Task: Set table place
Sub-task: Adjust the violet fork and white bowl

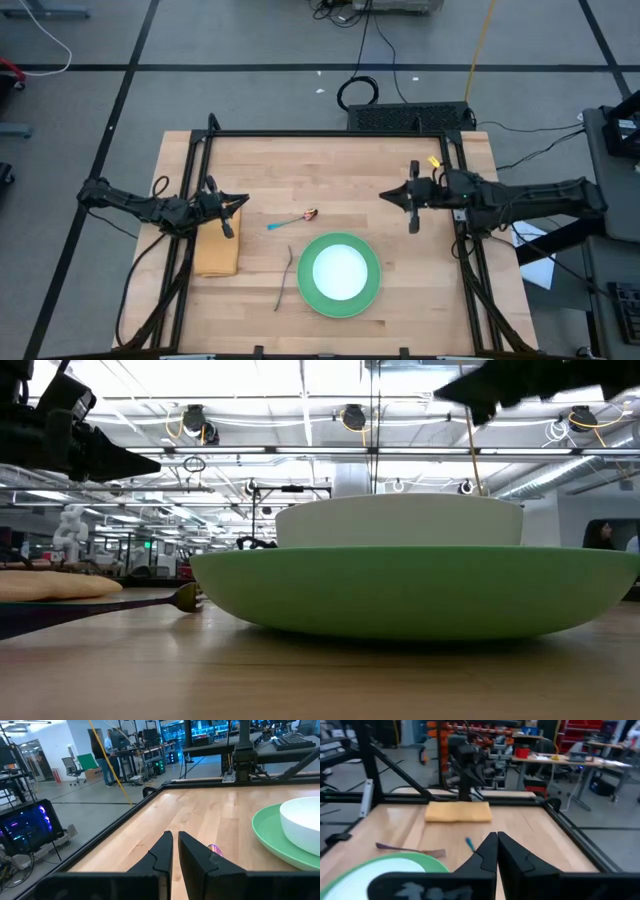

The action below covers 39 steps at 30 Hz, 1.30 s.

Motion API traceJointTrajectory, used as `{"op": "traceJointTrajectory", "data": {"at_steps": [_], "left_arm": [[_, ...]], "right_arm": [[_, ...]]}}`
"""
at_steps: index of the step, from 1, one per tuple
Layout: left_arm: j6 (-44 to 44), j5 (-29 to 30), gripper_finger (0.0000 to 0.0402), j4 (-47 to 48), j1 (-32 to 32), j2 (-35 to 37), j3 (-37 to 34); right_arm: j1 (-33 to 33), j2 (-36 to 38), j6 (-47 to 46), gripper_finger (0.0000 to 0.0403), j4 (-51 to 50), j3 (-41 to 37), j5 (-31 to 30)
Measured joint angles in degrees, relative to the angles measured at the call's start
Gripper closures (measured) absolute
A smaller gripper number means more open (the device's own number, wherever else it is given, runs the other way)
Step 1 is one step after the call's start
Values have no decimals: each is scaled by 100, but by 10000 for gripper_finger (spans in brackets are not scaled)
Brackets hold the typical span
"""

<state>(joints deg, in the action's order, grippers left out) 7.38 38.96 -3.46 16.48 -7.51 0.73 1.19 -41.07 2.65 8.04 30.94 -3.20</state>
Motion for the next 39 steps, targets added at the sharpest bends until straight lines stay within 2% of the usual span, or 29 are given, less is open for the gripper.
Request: {"op": "traceJointTrajectory", "data": {"at_steps": [6, 11, 17, 22, 27, 31, 39], "left_arm": [[-13, -2, 366, -4, 0, 0, 2], [-64, -21, 366, -7, 0, 0, 1], [-39, -26, 366, -9, 0, 0, 0], [-152, -39, 366, -11, -1, 0, 2], [-171, -73, 366, -13, -1, 0, 2], [-183, -341, 366, -17, 0, 0, 1], [-168, -354, 366, -20, 3, 0, 0]], "right_arm": [[206, 465, -96, 403, 760, -1048, -1], [362, 506, -273, 403, 2083, -1940, 24], [476, 504, -672, 403, 2879, -2687, 33], [471, 513, -881, 403, 3429, -2976, 42], [398, 482, -1006, 403, 3246, -2988, 44], [396, 478, -959, 403, 3188, -2992, 46], [396, 480, -905, 403, 3201, -2999, 46]]}}
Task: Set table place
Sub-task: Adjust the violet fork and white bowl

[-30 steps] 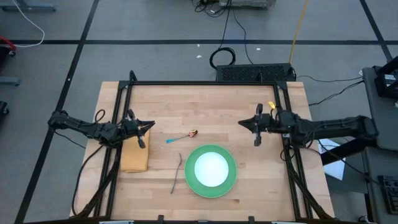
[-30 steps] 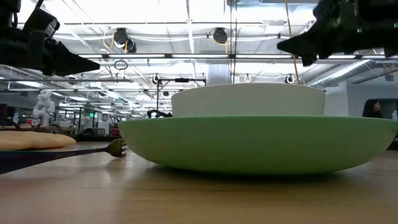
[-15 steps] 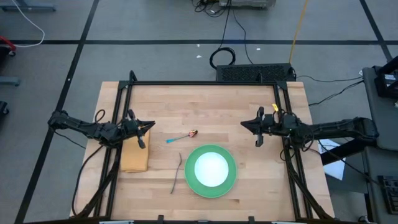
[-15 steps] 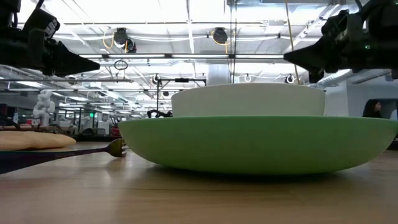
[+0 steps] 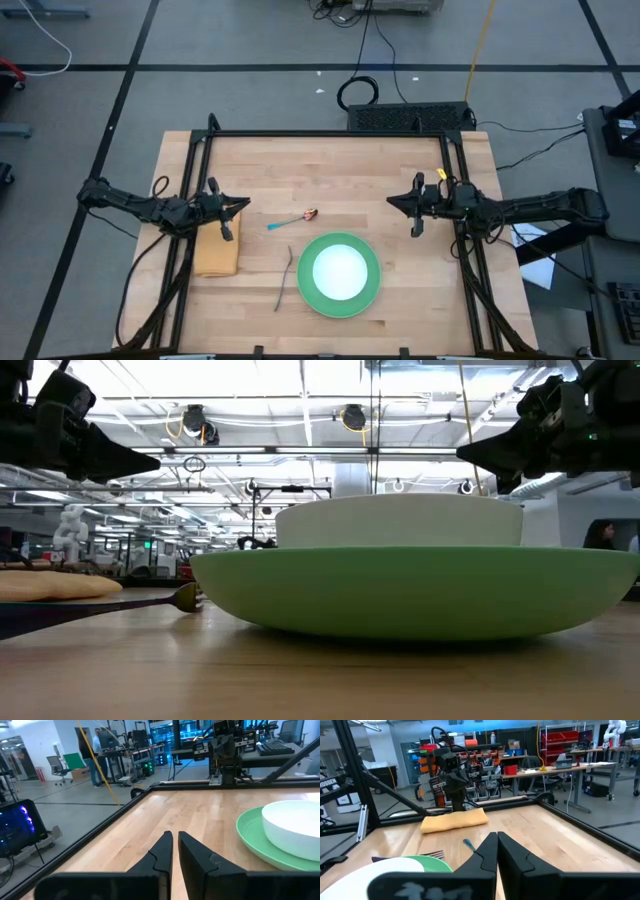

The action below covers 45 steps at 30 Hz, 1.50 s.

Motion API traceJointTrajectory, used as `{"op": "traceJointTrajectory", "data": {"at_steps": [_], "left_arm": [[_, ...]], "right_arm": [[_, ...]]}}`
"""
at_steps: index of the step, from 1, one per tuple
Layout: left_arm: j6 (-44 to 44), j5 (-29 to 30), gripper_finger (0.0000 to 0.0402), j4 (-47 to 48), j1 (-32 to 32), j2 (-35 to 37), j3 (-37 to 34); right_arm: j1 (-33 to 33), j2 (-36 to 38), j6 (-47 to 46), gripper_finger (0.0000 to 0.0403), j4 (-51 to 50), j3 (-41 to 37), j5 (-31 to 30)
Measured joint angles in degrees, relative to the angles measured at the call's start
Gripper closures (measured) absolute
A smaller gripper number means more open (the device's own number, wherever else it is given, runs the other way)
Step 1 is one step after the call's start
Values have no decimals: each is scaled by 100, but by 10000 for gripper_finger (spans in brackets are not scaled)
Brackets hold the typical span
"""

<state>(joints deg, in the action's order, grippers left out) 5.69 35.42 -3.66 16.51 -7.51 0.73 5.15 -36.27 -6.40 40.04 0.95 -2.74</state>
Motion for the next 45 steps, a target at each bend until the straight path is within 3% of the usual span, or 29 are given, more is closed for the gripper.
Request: {"op": "traceJointTrajectory", "data": {"at_steps": [22, 28, 38, 45], "left_arm": [[167, 45, 366, 11, -4, 0, 2], [-244, 21, 366, 13, -4, -15, 2], [-235, -2061, 366, 98, 120, -1022, 6], [-245, -2777, 366, 74, 386, -2059, 205]], "right_arm": [[0, 655, 368, 403, 519, -9, 166], [0, 788, 368, 403, 519, -10, 173], [0, 793, 365, 403, 517, -11, 173], [0, 793, 258, 403, 475, -11, 173]]}}
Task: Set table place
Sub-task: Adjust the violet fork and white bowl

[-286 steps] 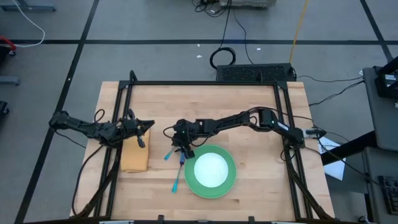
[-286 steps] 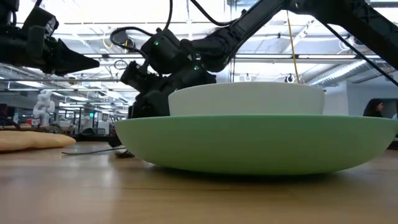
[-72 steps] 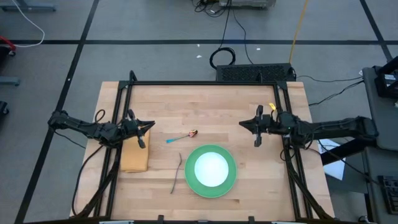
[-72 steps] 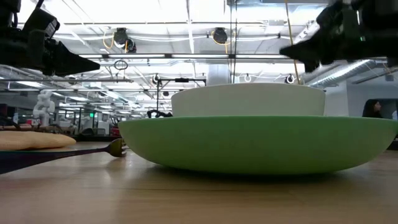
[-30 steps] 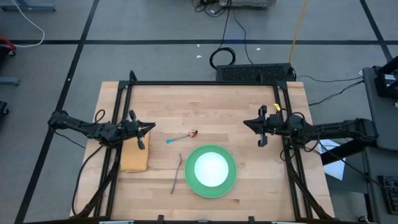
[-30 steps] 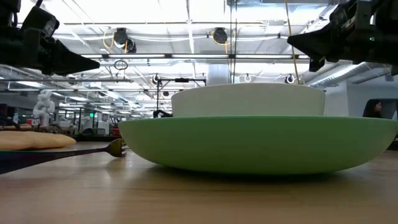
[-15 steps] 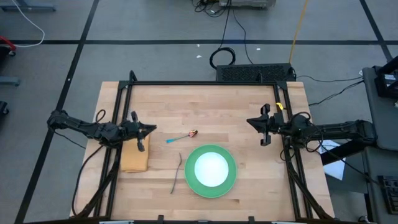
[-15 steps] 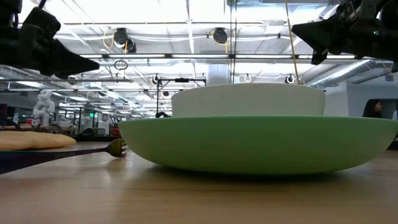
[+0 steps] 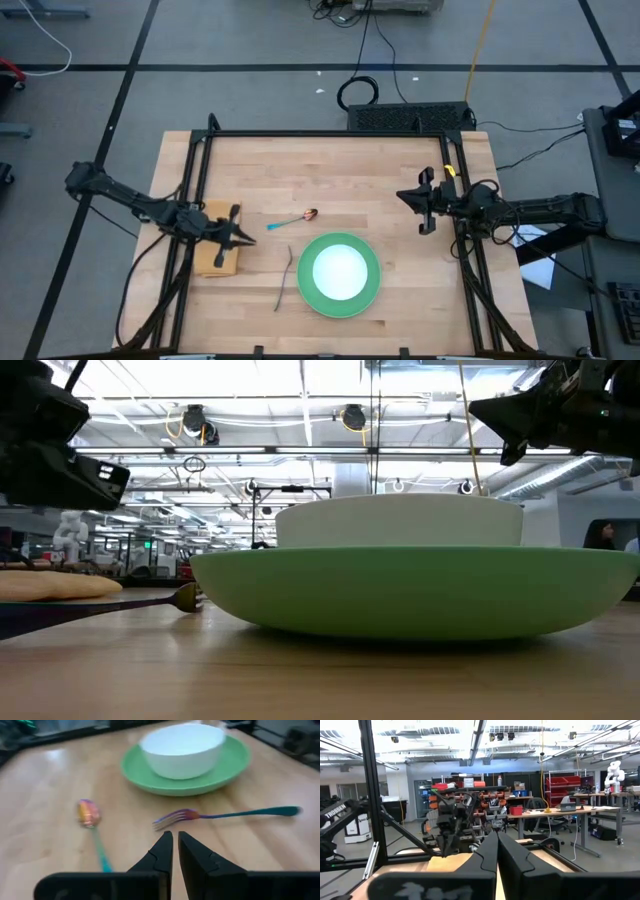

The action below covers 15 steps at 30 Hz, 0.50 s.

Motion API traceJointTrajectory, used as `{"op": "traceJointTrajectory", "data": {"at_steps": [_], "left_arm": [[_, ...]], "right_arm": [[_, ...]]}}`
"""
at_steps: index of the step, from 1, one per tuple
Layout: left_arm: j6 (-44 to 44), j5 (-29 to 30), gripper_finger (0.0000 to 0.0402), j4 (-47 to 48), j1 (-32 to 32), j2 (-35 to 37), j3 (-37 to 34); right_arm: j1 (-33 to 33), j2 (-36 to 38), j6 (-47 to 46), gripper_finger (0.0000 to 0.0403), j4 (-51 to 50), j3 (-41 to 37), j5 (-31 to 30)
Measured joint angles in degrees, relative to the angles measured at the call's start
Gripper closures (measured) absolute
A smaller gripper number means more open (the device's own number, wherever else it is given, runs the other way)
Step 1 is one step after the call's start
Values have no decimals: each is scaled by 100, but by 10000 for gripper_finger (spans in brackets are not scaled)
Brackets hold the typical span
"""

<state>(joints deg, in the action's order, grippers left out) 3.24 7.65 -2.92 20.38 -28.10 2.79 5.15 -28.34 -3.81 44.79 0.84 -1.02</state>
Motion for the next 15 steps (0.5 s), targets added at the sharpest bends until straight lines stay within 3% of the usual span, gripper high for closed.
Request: {"op": "traceJointTrajectory", "data": {"at_steps": [4, 10, 15], "left_arm": [[-481, -373, 366, -95, 185, -656, 321], [-1816, -463, 366, -1388, 505, -1758, 529], [-3117, 270, 366, -1847, 727, -2745, 702]], "right_arm": [[0, 0, 0, 403, -6, 0, 0], [0, 0, -110, 403, -48, 0, -1], [0, -2, -173, 403, -52, 0, 0]]}}
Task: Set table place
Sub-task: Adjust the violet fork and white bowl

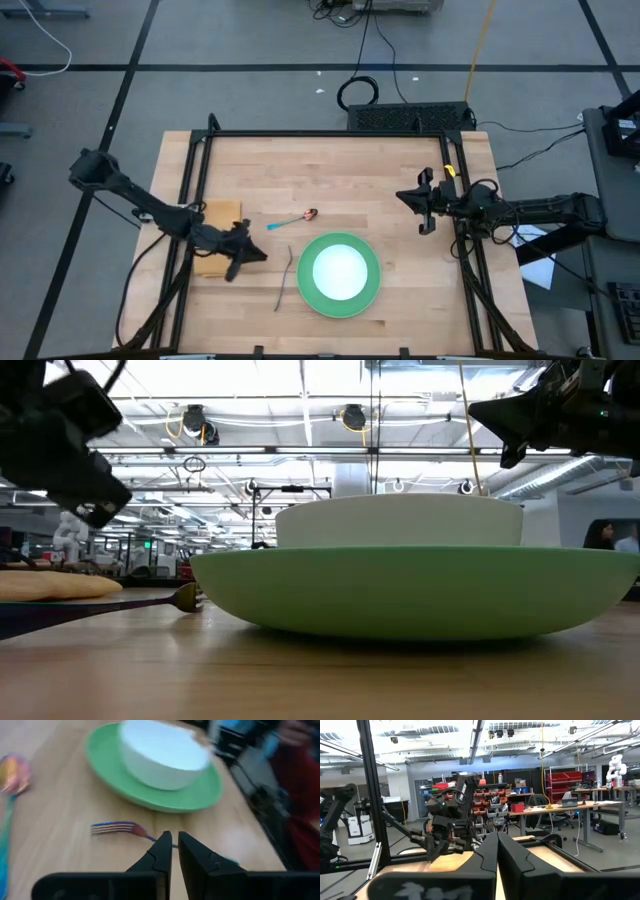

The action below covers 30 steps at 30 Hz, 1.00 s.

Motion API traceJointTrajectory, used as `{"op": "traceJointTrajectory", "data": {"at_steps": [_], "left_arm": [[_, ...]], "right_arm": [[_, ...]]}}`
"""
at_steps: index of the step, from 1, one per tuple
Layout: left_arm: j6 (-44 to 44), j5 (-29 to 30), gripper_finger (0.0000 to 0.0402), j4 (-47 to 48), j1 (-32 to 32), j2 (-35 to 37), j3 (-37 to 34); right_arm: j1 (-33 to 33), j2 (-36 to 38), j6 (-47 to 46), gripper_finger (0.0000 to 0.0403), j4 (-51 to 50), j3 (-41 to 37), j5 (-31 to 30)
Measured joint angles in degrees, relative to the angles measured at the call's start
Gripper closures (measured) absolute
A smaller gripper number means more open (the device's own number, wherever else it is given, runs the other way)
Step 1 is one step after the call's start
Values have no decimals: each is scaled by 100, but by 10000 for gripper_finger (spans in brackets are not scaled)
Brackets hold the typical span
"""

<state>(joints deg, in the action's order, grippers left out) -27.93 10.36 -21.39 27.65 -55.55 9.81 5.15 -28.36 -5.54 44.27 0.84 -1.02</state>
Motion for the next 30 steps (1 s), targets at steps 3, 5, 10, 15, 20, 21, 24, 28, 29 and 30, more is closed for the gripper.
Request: {"op": "traceJointTrajectory", "data": {"at_steps": [3, 5, 10, 15, 20, 21, 24, 28, 29, 30], "left_arm": [[-387, 190, 366, -16, 188, -687, 157], [-472, 192, 366, -326, 363, -1182, 249], [-573, 240, 366, -1558, 701, -2235, 590], [-825, 242, 366, -1474, 777, -2799, 1220], [-558, 677, 366, -1033, 776, -2968, 1681], [-560, 836, 366, -891, 775, -2957, 1736], [-813, 1485, 366, -411, 781, -2798, 1788], [-1613, 2248, 366, 376, 896, -2591, 1794], [-1725, 2393, 366, 485, 948, -2585, 1795], [-1771, 2551, 366, 544, 1004, -2588, 1794]], "right_arm": [[0, 0, 8, 403, 1, 0, -1], [0, 0, 13, 403, -4, 0, 0], [0, 0, 17, 403, -43, -2, -2], [0, -4, 17, 403, -131, -2, -2], [0, -7, 22, 403, -171, -2, -2], [0, -7, 22, 403, -168, -2, -2], [0, -4, 22, 403, -168, -2, -2], [0, -7, 45, 403, -168, -2, -3], [0, -7, 60, 403, -168, -2, -2], [0, -7, 65, 403, -168, -2, -2]]}}
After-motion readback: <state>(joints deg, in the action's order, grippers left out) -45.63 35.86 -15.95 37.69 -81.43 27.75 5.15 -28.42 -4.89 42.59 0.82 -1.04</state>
